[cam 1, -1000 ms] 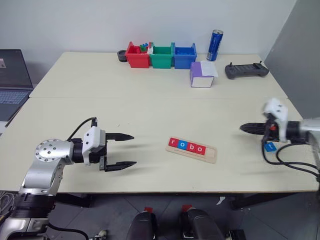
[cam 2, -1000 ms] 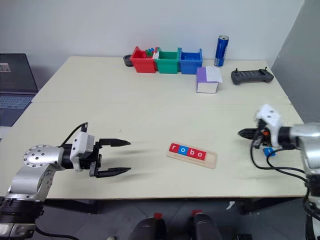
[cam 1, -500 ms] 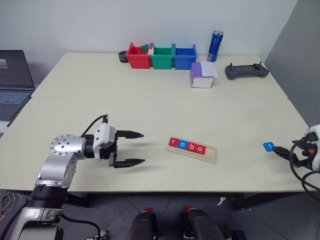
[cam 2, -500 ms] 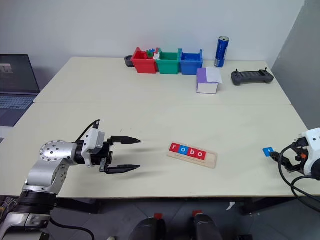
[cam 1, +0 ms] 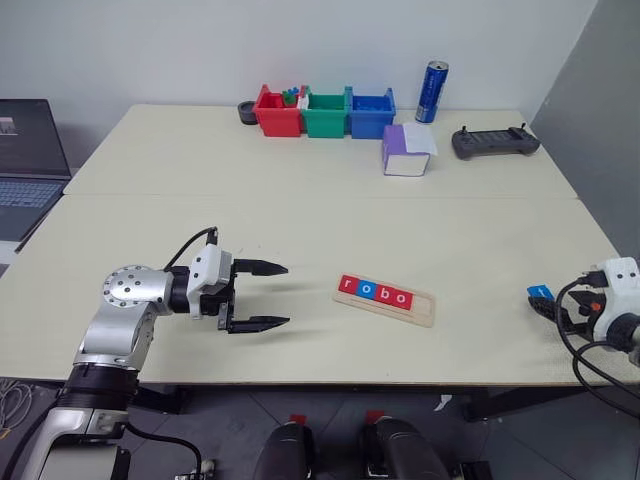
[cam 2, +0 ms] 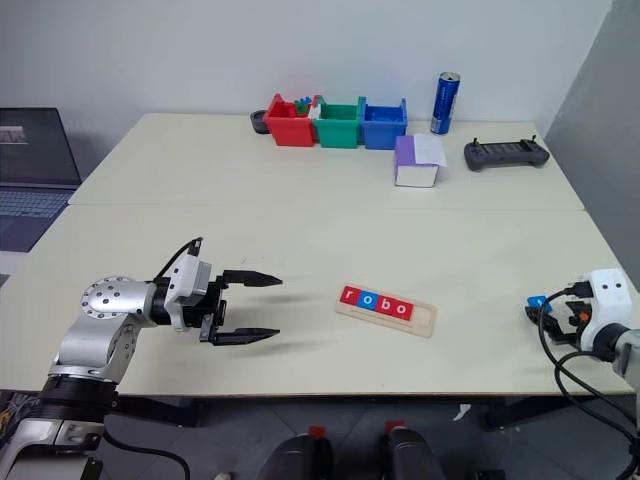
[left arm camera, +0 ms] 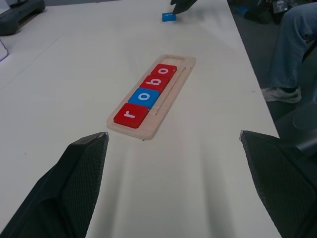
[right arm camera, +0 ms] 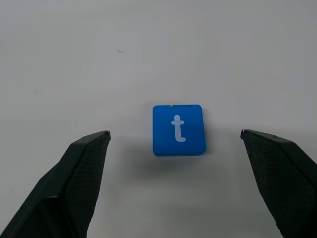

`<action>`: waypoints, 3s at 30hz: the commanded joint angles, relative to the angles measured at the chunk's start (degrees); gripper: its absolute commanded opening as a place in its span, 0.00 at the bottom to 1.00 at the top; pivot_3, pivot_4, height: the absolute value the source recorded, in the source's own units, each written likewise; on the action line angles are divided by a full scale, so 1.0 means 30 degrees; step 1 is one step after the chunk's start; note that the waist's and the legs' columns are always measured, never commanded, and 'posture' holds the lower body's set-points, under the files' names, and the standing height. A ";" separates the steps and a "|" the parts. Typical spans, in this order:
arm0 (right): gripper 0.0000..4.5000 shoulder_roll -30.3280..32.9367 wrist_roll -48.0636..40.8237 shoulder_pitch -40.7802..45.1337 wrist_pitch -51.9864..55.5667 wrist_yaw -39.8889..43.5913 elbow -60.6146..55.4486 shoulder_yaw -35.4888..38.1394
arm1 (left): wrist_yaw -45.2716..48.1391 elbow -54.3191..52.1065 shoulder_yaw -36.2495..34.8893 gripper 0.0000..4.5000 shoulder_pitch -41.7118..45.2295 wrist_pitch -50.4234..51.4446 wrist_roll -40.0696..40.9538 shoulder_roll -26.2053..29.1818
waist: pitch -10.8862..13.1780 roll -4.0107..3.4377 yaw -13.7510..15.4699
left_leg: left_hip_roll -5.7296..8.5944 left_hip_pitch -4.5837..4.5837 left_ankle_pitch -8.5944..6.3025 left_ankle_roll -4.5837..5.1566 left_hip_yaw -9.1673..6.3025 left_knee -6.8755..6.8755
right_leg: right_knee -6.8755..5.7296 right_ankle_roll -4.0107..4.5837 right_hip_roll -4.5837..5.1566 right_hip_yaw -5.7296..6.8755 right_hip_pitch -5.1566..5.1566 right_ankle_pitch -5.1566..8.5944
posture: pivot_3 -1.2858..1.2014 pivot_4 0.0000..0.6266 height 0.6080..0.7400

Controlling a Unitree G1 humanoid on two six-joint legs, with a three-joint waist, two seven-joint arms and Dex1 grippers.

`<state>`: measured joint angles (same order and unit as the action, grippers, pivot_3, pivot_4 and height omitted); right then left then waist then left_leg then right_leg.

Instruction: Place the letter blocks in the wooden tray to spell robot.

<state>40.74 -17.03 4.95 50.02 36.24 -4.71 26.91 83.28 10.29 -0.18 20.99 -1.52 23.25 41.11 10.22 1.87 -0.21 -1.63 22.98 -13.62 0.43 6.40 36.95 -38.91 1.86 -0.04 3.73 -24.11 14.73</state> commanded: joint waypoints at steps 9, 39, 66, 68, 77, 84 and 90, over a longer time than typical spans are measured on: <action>0.73 -0.0767 -0.0244 0.0348 -0.1595 -0.1340 0.1079 -0.0811 | 0.0065 -0.0114 -0.0275 1.00 0.0137 -0.0213 0.0083 0.0166 | -0.0008 0.0013 -0.0008 | -0.0003 -0.0003 0.0000 -0.0001 -0.0001 0.0003 | 0.0000 0.0000 0.0000 -0.0002 0.0007 0.0000 | 0.52 0.24 1.00; 0.40 -0.8029 0.0846 0.1884 0.7823 -1.0804 -1.0203 -0.4511 | 0.0913 0.1917 0.0120 1.00 0.1498 -0.1100 -0.0324 -0.0533 | -0.0010 0.0010 -0.0016 | -0.0005 0.0020 0.0000 -0.0002 -0.0013 -0.0011 | 0.0003 0.0001 0.0000 0.0006 -0.0020 0.0003 | 0.52 0.24 1.00; 1.00 0.4495 0.3936 1.1096 -1.7515 1.5650 1.2314 -1.2908 | -0.0430 -0.0342 -0.0795 1.00 -0.0098 -0.0450 0.0061 0.0287 | 0.0029 0.0037 -0.0251 | -0.0012 0.0011 -0.0027 0.0045 0.0000 0.0001 | 0.0050 -0.0002 -0.0027 0.0003 -0.0002 0.0002 | 0.52 0.24 1.00; 1.00 0.4025 0.4363 1.2126 -1.8508 1.6542 1.4119 -1.3286 | -0.0522 -0.0604 -0.0868 1.00 -0.0433 -0.0463 -0.0034 0.0464 | 0.0030 0.0035 -0.0250 | -0.0012 0.0011 -0.0025 0.0041 -0.0001 -0.0001 | 0.0049 0.0001 -0.0025 0.0002 -0.0001 0.0003 | 0.52 0.24 1.00; 1.00 0.2324 0.6498 1.4406 -2.0910 1.6492 1.9041 -1.4059 | -0.1083 -0.1771 -0.1280 1.00 -0.1338 0.0024 0.0199 0.0849 | 0.0033 0.0027 -0.0231 | -0.0002 0.0002 -0.0021 0.0034 0.0010 0.0020 | 0.0006 0.0014 0.0003 -0.0007 0.0001 0.0005 | 0.52 0.24 1.00; 0.49 0.1848 0.6949 1.4691 -2.1554 1.6349 2.0032 -1.3799 | -0.1060 -0.1804 -0.1430 1.00 -0.1299 0.0187 0.0190 0.1077 | 0.0032 0.0026 -0.0268 | -0.0006 -0.0013 0.0003 -0.0007 0.0012 0.0018 | -0.0010 0.0027 0.0003 -0.0005 0.0006 0.0011 | 0.52 0.24 1.00; 0.32 0.2242 0.6021 1.4423 -1.9836 1.7897 1.7075 -1.3367 | -0.0925 -0.1555 -0.1229 1.00 -0.0804 0.0230 0.0126 0.1048 | 0.0036 0.0015 -0.0277 | -0.0006 -0.0014 0.0003 -0.0007 0.0014 0.0020 | -0.0018 0.0029 0.0003 -0.0010 0.0004 0.0011 | 0.52 0.24 1.00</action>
<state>46.34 2.98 47.62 -11.33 87.09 50.90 -14.77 80.55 6.42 -2.78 17.25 -0.54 22.70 43.60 10.33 1.91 -1.05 -1.66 22.94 -13.61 0.41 6.45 37.01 -38.98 1.94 -0.03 3.70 -24.11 14.76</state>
